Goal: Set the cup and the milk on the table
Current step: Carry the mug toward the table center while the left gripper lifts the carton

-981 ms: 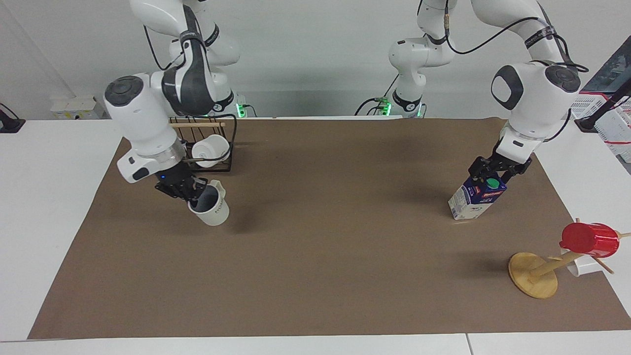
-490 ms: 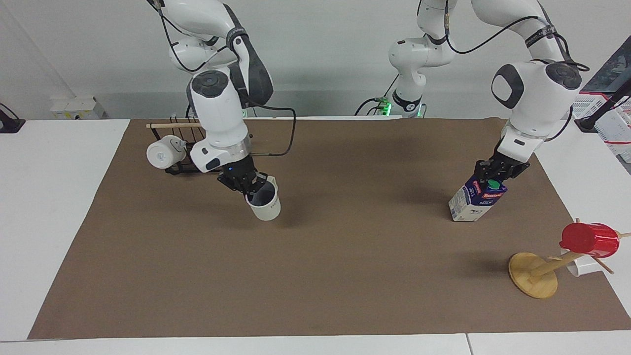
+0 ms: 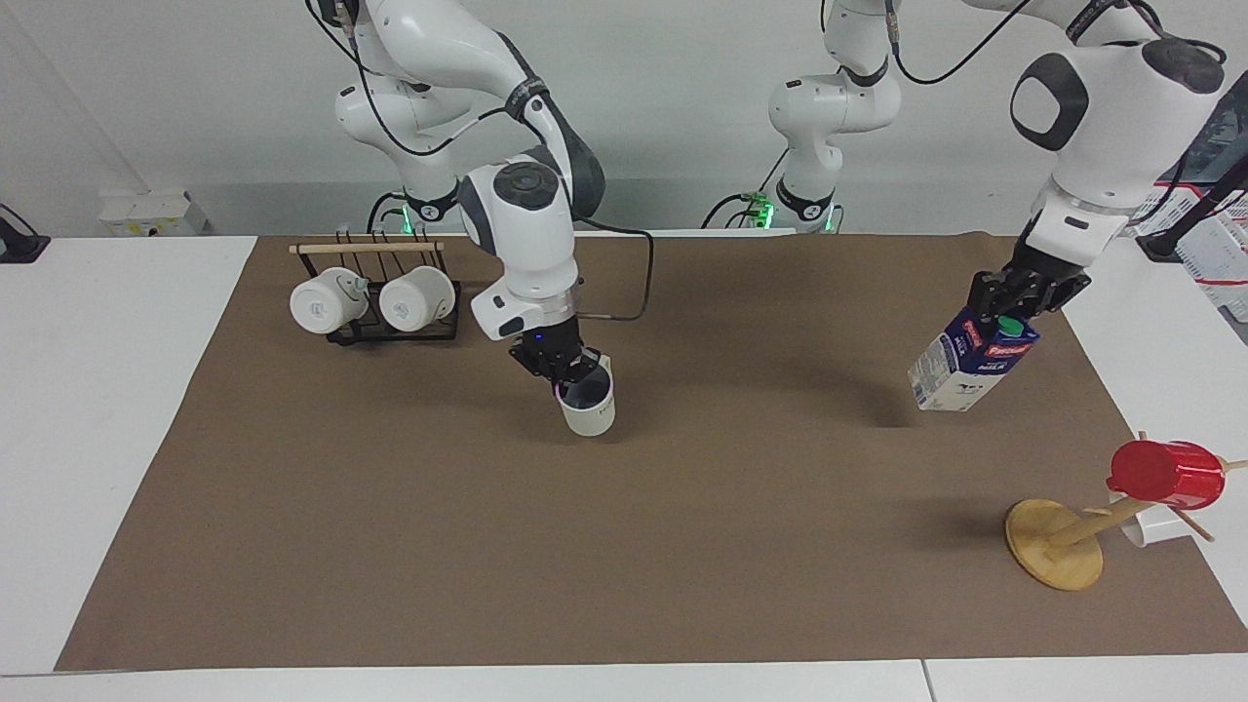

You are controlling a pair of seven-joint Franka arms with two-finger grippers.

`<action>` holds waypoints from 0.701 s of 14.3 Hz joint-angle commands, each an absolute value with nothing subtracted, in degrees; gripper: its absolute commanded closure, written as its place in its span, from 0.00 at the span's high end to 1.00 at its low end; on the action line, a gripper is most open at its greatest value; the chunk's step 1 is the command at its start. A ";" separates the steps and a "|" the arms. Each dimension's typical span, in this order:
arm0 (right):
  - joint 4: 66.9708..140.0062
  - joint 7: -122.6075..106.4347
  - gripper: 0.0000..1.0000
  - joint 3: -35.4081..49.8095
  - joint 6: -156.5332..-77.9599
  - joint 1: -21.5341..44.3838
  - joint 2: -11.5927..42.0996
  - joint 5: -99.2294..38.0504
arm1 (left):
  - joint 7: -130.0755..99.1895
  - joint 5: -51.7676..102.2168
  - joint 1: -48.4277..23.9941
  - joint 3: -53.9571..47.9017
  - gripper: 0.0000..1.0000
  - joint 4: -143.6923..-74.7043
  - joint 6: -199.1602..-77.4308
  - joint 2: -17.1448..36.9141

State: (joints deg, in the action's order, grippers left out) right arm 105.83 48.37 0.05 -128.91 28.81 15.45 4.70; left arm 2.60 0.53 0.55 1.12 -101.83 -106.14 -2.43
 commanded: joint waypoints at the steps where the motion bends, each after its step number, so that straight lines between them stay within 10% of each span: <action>1: 106.17 51.59 0.00 -0.09 -131.31 29.53 17.31 9.05 | 2.55 0.53 0.97 0.97 0.00 -98.10 -100.91 -2.81; 10: 108.37 52.56 0.00 0.00 -134.21 30.67 17.58 8.79 | 0.70 -2.37 0.70 0.44 0.00 -98.09 -99.75 -4.04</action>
State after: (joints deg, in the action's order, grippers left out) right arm 107.14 51.14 -0.04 -132.08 30.69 18.15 8.03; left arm 1.79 -1.36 0.47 0.86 -98.49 -100.93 -3.32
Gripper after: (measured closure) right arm 0.956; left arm 0.590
